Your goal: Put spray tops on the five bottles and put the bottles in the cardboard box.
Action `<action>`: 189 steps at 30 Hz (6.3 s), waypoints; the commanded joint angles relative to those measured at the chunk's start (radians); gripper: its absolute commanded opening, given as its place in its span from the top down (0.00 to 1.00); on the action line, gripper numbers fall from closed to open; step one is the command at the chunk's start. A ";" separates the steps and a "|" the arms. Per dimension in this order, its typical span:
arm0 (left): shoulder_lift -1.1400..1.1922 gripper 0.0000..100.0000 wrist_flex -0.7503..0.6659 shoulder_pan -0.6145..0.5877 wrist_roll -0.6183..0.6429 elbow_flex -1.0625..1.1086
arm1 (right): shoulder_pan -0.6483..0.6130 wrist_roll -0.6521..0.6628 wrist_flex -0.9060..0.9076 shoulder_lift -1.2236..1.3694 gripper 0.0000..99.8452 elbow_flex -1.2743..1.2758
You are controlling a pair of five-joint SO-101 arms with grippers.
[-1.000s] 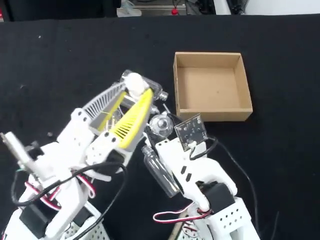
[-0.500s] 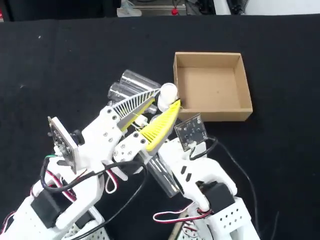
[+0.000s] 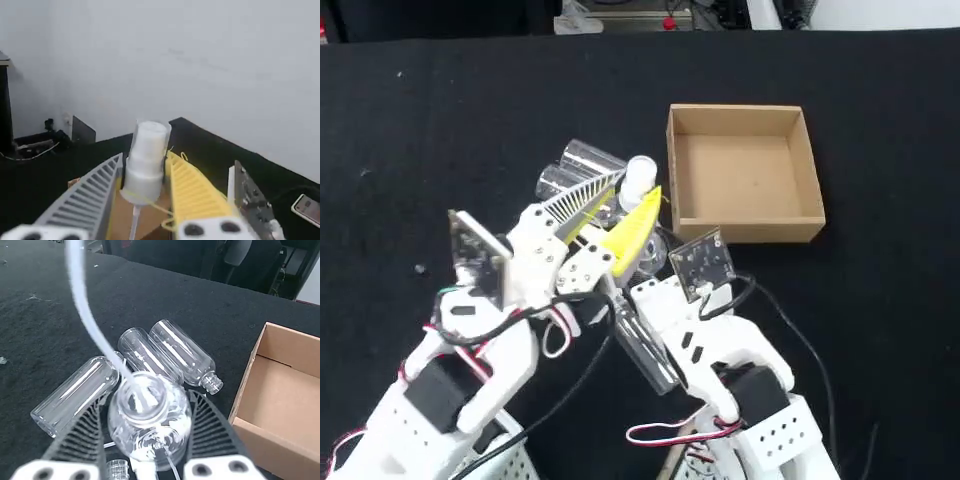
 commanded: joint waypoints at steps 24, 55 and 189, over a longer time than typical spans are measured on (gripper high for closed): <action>-0.006 0.95 -0.015 -0.042 -0.003 0.097 | -0.014 0.002 0.002 -0.018 0.97 -0.025; -0.006 0.77 0.195 -0.068 0.041 0.005 | -0.014 0.002 0.003 -0.018 0.97 -0.030; -0.006 0.77 -0.089 -0.401 0.048 0.562 | 0.474 -0.129 -0.430 1.730 0.99 -1.244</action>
